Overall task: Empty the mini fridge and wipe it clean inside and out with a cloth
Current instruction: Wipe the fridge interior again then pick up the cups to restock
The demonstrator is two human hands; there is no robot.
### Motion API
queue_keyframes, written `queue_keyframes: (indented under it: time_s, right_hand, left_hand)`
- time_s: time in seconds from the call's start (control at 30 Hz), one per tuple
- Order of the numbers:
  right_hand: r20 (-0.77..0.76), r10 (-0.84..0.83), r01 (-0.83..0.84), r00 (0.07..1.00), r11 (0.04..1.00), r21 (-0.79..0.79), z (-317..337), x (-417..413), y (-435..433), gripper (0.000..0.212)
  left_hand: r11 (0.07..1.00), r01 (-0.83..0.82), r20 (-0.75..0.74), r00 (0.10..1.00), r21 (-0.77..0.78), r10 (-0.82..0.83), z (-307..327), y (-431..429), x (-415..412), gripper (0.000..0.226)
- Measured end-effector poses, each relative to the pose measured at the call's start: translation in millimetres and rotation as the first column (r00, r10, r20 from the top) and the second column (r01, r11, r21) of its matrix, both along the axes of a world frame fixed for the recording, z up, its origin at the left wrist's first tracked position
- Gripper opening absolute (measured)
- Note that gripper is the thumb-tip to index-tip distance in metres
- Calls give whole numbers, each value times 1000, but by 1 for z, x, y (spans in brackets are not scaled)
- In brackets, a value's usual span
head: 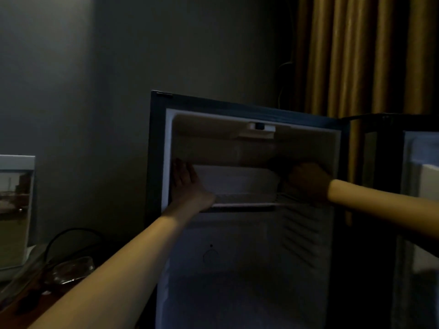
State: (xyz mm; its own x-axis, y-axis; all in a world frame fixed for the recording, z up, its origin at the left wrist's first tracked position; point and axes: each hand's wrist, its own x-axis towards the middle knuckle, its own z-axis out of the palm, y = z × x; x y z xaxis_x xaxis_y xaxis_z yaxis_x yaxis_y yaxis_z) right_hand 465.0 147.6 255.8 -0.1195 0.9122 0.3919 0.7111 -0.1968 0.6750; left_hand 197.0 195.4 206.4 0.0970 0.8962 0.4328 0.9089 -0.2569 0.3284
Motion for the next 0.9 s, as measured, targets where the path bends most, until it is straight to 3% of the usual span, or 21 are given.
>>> queue_keyframes:
  time_s: [0.03,0.1,0.17,0.23,0.27,0.37,0.43,0.5,0.6,0.67,0.7,0.73,0.83,0.9]
  right_hand:
    - [129,-22,30,991,997,-64,-3,-1,-10,39]
    - [186,-125,151,975,979,-134,-7,-3,-26,42]
    - [171,-135,149,976,986,-74,0,4,-31,47]
    - [-53,-82,85,995,994,74,15,13,-22,49]
    - [-192,41,-7,981,984,176,21,18,-12,49]
    - [-303,195,-122,933,962,245,21,13,-2,53]
    - [-244,140,-89,960,973,211,5,12,-2,56]
    - [-84,-8,12,996,999,48,-17,7,-15,55]
    - [17,78,-77,997,995,-58,-45,1,-45,63]
    - [62,251,-258,966,953,160,-57,1,-50,38]
    - [39,319,-319,947,921,225,-56,0,-55,29]
    - [-84,340,-314,936,921,230,-54,-7,-61,31]
    - [-418,82,-2,905,982,188,-62,-28,-75,29]
    - [-605,95,40,790,978,205,-78,-33,-88,21]
  left_hand:
    - [1000,5,-6,1000,8,-5,-1,1,0,97]
    - [1000,9,-17,1000,15,-8,-1,2,0,95]
    - [1000,18,-17,1000,14,-18,-2,3,0,92]
    - [999,30,-14,999,32,-29,-3,5,0,91]
    - [998,34,-10,999,44,-33,-3,5,0,91]
    - [997,47,2,999,62,-47,-5,7,-1,92]
    - [996,53,2,999,69,-54,-6,8,0,90]
    - [996,48,-14,999,79,-47,-6,7,0,87]
    - [997,49,-42,998,60,-46,-6,3,0,76]
    - [997,48,-54,998,54,-45,-7,-1,-1,68]
    - [996,51,-71,996,71,-46,-9,-4,-2,64]
    - [993,68,-91,994,101,-59,-13,-8,-3,61]
    - [968,121,-166,982,220,-85,-26,-21,-6,53]
    - [944,141,-198,977,297,-83,-29,-28,-11,51]
